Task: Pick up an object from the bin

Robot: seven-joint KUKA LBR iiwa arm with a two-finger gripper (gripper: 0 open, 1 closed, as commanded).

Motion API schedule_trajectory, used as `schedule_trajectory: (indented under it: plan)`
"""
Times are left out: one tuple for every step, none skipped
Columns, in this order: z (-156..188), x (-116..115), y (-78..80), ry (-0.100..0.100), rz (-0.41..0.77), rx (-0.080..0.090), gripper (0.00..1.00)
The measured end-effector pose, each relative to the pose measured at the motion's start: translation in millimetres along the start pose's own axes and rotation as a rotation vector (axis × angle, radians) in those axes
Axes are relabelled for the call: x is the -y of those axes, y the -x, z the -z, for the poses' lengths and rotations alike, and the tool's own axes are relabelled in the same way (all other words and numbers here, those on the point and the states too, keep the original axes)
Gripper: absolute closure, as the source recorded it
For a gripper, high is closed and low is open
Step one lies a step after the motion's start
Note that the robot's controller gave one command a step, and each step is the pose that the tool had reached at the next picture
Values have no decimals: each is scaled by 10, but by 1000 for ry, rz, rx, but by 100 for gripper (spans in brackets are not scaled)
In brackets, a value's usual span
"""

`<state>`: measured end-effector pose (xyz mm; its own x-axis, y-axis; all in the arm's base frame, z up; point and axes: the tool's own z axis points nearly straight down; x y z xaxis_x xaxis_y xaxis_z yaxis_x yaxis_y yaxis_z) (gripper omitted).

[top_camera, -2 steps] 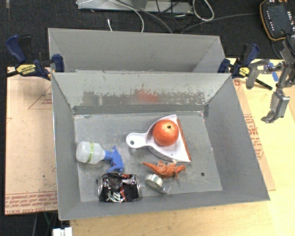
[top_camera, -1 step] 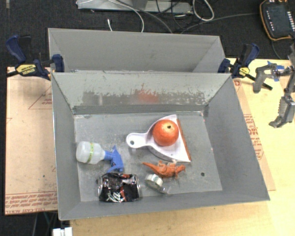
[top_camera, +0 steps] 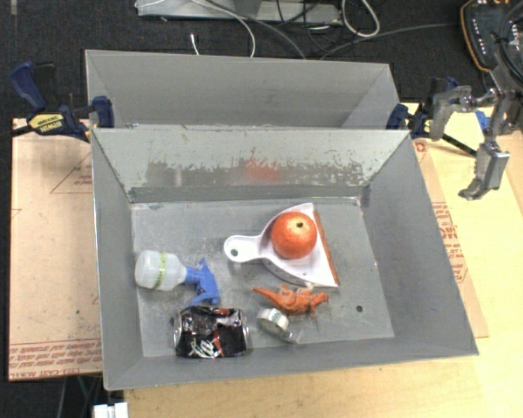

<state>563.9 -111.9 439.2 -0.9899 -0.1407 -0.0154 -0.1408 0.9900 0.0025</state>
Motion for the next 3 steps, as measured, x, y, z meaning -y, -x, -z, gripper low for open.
schedule_trajectory:
  plan:
    - [0,65,-137,-5,-36,4,0]
    - [-159,199,-752,-1,-89,0,0]
    - [-202,337,-581,-5,-86,11,0]
